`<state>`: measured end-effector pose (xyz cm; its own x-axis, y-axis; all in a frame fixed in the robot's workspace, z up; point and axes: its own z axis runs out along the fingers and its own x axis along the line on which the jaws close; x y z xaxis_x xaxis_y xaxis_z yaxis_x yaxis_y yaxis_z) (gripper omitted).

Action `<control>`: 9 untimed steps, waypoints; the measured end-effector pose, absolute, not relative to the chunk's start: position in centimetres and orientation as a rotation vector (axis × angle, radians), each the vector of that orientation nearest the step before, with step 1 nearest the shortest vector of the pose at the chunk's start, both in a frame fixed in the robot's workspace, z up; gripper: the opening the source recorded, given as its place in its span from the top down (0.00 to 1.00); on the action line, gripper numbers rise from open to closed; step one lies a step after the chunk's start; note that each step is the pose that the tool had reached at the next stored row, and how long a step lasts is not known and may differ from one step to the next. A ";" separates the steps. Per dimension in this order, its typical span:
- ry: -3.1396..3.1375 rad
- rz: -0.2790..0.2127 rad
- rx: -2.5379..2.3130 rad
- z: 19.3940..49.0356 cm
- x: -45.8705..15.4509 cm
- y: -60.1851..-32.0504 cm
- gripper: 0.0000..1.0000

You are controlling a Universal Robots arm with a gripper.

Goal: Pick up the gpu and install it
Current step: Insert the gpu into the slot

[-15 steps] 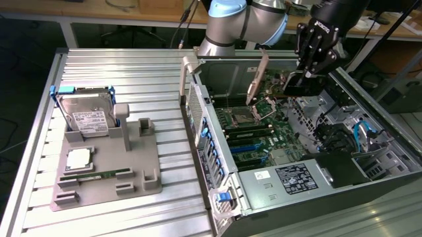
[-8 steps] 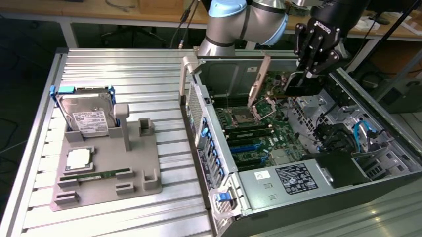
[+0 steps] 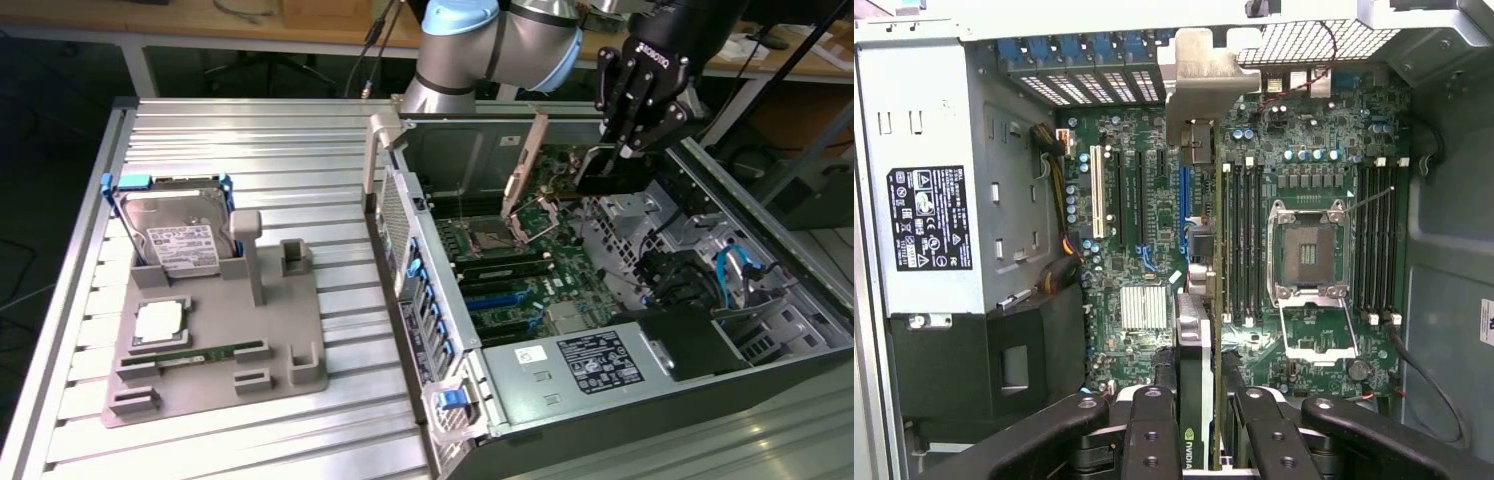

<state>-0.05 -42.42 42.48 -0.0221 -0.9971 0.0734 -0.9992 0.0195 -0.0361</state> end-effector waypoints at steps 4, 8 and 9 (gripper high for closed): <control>-2.223 0.120 2.177 42.5 0.0 -42.4 0.73; -2.224 0.121 2.178 42.5 0.0 -42.4 0.73; -2.224 0.121 2.178 42.4 0.0 -42.4 0.73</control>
<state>-0.05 -42.42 42.44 -0.0221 -0.9971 0.0731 -0.9991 0.0195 -0.0368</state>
